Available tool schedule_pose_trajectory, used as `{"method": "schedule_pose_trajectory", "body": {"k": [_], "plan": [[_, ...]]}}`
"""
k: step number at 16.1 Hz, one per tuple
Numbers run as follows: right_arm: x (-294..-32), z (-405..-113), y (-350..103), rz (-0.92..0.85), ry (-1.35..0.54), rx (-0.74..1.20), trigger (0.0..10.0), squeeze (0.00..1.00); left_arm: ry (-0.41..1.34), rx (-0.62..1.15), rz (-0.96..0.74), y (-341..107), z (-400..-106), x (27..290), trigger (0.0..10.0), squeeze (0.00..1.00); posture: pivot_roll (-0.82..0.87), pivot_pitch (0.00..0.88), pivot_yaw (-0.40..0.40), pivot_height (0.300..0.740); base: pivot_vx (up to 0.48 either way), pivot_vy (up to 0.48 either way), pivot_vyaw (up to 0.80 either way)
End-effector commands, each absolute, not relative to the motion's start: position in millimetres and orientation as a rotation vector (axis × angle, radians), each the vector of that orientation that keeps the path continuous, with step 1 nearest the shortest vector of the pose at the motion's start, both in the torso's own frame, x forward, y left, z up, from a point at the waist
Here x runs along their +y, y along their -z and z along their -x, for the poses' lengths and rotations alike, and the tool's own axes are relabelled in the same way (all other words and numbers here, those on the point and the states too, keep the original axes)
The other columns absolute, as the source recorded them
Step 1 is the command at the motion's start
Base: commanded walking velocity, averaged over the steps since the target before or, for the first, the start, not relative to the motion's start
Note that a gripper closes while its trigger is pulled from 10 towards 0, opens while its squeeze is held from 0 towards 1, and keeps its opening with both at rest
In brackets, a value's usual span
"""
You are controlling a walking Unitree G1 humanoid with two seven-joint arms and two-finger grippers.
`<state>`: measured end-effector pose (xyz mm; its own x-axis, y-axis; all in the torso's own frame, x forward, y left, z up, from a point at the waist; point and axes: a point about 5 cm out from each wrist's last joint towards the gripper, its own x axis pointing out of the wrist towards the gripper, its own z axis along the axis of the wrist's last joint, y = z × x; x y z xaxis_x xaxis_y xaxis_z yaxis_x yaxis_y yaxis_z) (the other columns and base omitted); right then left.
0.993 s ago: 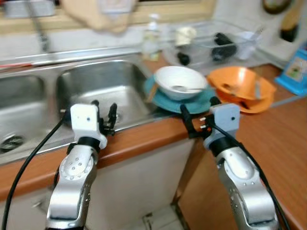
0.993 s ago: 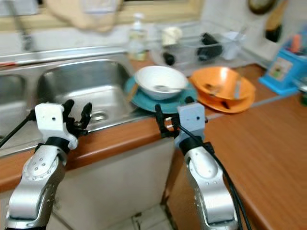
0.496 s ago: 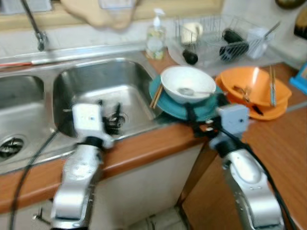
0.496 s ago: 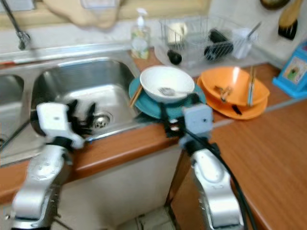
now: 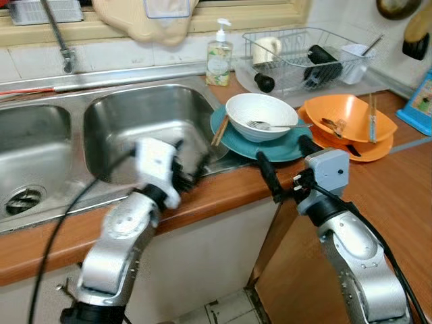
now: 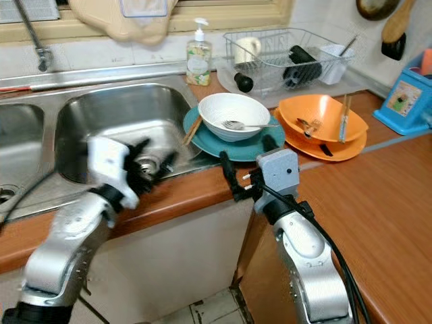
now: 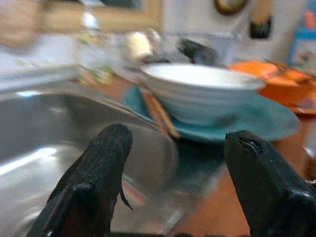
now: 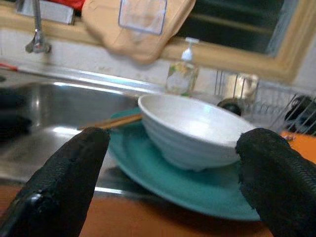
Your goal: Kitchen organization
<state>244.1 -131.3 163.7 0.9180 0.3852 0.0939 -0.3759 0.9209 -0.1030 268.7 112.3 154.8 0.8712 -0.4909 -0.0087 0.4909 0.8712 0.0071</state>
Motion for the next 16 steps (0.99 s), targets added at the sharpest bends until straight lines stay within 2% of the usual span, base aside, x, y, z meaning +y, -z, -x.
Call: {"method": "schedule_pose_trajectory", "body": {"k": [1, 2, 3, 6, 16], "plan": [[-132, -245, -165, 0.068, -0.462, -0.085, 10.0, 0.0, 0.556, 0.016, -0.026, -156, -277, 107, 10.0, 0.0, -0.02, 0.0, -0.005, 0.74, 0.0, 0.0, 0.0], [-132, -244, -165, 0.073, -0.486, -0.074, 10.0, 0.0, 0.565, 0.016, -0.027, -157, -279, 105, 7.2, 0.0, -0.02, 0.0, -0.005, 0.74, 0.0, 0.0, 0.0], [-132, -242, -163, 0.099, -0.542, -0.049, 10.0, 0.0, 0.584, 0.016, -0.021, -158, -283, 101, 0.0, 0.0, -0.02, 0.0, -0.004, 0.74, 0.0, 0.0, 0.0], [-132, -238, -159, 0.136, -0.593, -0.024, 10.0, 0.0, 0.599, 0.019, -0.007, -160, -296, 93, 0.0, 0.0, -0.03, 0.0, 0.001, 0.74, 0.0, 0.0, 0.0], [-129, -237, -156, 0.15, -0.625, 0.003, 10.0, 0.0, 0.566, 0.025, 0.004, -156, -308, 87, 0.0, 0.0, -0.03, 0.0, 0.008, 0.74, 0.0, 0.0, 0.0]]}}
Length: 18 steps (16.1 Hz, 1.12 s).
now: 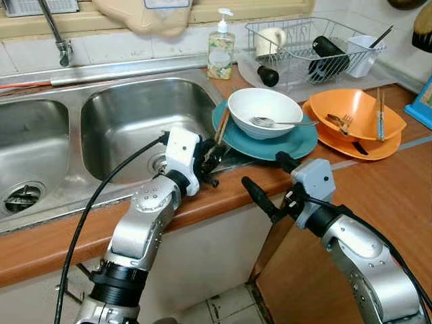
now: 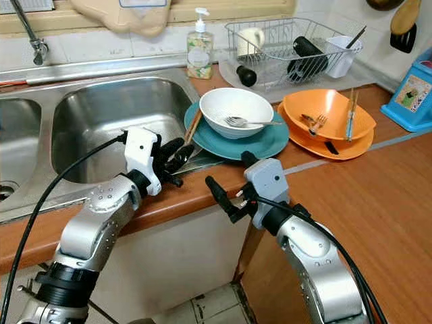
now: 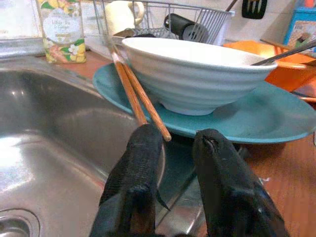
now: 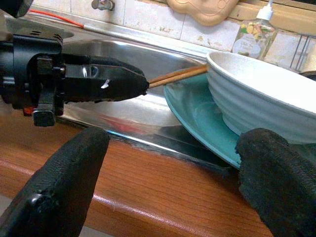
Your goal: Kitchen organization
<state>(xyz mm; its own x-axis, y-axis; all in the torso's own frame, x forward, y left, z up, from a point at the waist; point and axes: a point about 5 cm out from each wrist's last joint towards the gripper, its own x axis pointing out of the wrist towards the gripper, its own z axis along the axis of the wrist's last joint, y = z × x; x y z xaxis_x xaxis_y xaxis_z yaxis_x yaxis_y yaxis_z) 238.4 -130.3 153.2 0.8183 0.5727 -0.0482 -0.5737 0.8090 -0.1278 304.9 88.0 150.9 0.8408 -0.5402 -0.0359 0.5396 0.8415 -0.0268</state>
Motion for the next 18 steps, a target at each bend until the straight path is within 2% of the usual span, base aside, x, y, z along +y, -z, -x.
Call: {"method": "schedule_pose_trajectory", "body": {"k": [1, 16, 17, 18], "plan": [[-129, -237, -156, 0.151, -0.627, 0.004, 10.0, 0.0, 0.562, 0.025, 0.001, -156, -309, 87, 0.0, 0.0, -0.03, 0.0, 0.009, 0.74, 0.0, 0.0, 0.0], [-127, -235, -152, 0.165, -0.639, 0.012, 10.0, 0.0, 0.587, -0.047, -0.049, -164, -309, 88, 0.0, 0.0, -0.03, 0.0, 0.017, 0.74, 0.0, 0.0, 0.0], [-127, -235, -152, 0.165, -0.639, 0.013, 10.0, 0.0, 0.601, -0.059, -0.049, -167, -308, 88, 0.9, 0.0, -0.03, 0.0, 0.017, 0.74, 0.0, 0.0, 0.0], [-127, -235, -152, 0.165, -0.639, 0.015, 10.0, 0.0, 0.617, -0.07, -0.039, -171, -307, 88, 7.1, 0.0, -0.03, 0.0, 0.017, 0.74, 0.0, 0.0, 0.0]]}}
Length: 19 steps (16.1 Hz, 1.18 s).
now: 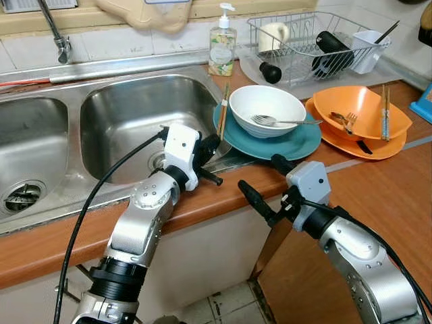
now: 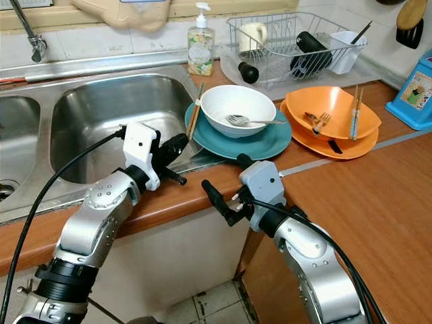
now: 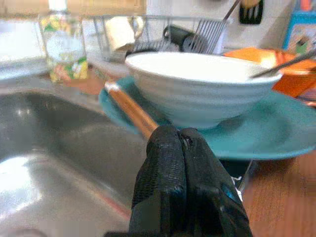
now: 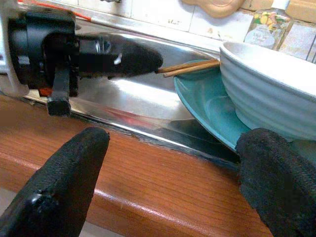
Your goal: Kitchen organization
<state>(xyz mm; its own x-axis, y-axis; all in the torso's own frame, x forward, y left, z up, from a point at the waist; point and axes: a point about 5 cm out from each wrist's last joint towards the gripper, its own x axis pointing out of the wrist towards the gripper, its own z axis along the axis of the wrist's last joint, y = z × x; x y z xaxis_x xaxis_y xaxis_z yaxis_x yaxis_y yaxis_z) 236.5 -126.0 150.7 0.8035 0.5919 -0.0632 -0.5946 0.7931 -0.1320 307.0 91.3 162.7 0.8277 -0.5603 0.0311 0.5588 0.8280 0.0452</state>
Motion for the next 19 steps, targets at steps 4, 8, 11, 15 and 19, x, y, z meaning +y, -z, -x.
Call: {"method": "schedule_pose_trajectory", "body": {"k": [4, 8, 11, 15, 19], "plan": [[-128, -235, -152, 0.167, -0.637, 0.019, 10.0, 0.0, 0.608, -0.092, -0.03, -178, -308, 92, 10.0, 1.0, -0.04, 0.0, 0.019, 0.74, 0.0, 0.0, 0.0], [-129, -236, -152, 0.173, -0.629, 0.023, 10.0, 0.0, 0.59, -0.115, -0.16, -180, -309, 87, 10.0, 1.0, -0.04, 0.0, 0.018, 0.74, 0.0, 0.0, 0.0], [-130, -237, -151, 0.175, -0.628, 0.028, 10.0, 0.0, 0.574, -0.115, -0.158, -183, -313, 84, 10.0, 1.0, -0.03, 0.0, 0.013, 0.74, 0.0, 0.0, 0.0], [-131, -239, -151, 0.185, -0.617, 0.032, 10.0, 0.0, 0.543, -0.062, -0.152, -183, -316, 83, 10.0, 1.0, -0.03, 0.0, 0.014, 0.74, 0.0, 0.0, 0.0], [-132, -241, -150, 0.196, -0.602, 0.035, 10.0, 0.0, 0.556, -0.038, -0.158, -181, -314, 76, 10.0, 1.0, -0.03, 0.0, 0.013, 0.74, 0.0, 0.0, 0.0]]}}
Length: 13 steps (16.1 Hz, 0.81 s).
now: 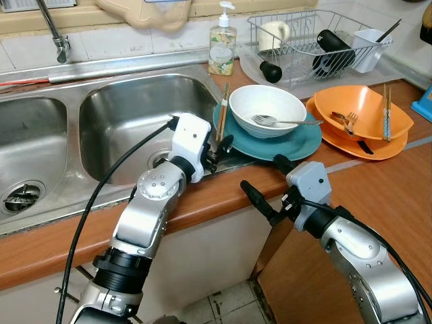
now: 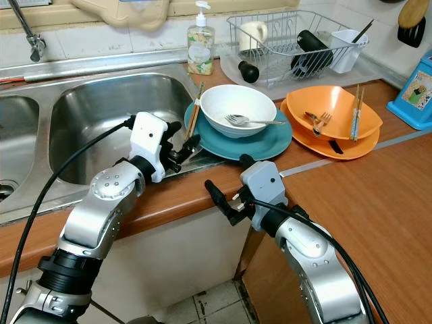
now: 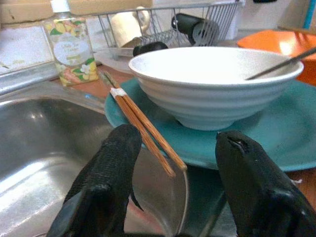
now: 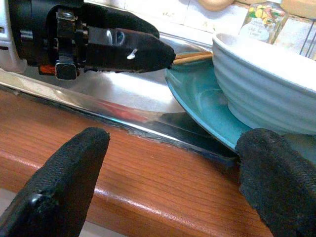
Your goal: Kitchen organization
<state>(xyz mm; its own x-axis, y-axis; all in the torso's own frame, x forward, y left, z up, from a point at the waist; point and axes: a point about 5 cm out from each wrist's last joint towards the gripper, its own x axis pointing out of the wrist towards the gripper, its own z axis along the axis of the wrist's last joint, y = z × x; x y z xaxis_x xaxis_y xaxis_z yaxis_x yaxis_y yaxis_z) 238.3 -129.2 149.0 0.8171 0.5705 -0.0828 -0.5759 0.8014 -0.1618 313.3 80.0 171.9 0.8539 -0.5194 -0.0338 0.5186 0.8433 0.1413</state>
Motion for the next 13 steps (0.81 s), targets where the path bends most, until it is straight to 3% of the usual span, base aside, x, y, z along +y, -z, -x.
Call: {"method": "schedule_pose_trajectory", "body": {"k": [1, 2, 10, 11, 12, 13], "plan": [[-132.2, -240.8, -150.2, 0.198, -0.6, 0.036, 10.0, 0.0, 0.542, -0.015, -0.19, -176.8, -314.1, 75.7, 10.0, 0.58, -0.04, 0.0, 0.014, 0.74, 0.0, 0.0, 0.0], [-132.3, -240.8, -150.1, 0.199, -0.6, 0.036, 10.0, 0.0, 0.532, -0.006, -0.205, -175.0, -314.3, 75.8, 10.0, 0.0, -0.04, 0.0, 0.014, 0.74, 0.0, 0.0, 0.0], [-132.5, -240.2, -149.5, 0.203, -0.599, 0.04, 10.0, 0.0, 0.492, 0.031, -0.189, -172.1, -316.5, 77.6, 10.0, 0.0, -0.04, 0.0, 0.013, 0.74, 0.0, 0.0, 0.0], [-132.4, -239.9, -149.4, 0.203, -0.599, 0.041, 10.0, 0.0, 0.492, 0.037, -0.191, -171.3, -316.2, 77.8, 4.2, 0.0, -0.04, 0.0, 0.015, 0.74, 0.0, 0.0, 0.0], [-132.4, -239.8, -149.3, 0.203, -0.599, 0.041, 10.0, 0.0, 0.491, 0.039, -0.191, -171.1, -316.2, 77.9, 3.1, 0.0, -0.04, 0.0, 0.015, 0.74, 0.0, 0.0, 0.0], [-132.4, -239.6, -149.2, 0.204, -0.599, 0.042, 10.0, 0.0, 0.491, 0.044, -0.19, -170.5, -316.1, 77.9, 0.0, 0.0, -0.04, 0.0, 0.016, 0.74, 0.0, 0.0, 0.0]]}}
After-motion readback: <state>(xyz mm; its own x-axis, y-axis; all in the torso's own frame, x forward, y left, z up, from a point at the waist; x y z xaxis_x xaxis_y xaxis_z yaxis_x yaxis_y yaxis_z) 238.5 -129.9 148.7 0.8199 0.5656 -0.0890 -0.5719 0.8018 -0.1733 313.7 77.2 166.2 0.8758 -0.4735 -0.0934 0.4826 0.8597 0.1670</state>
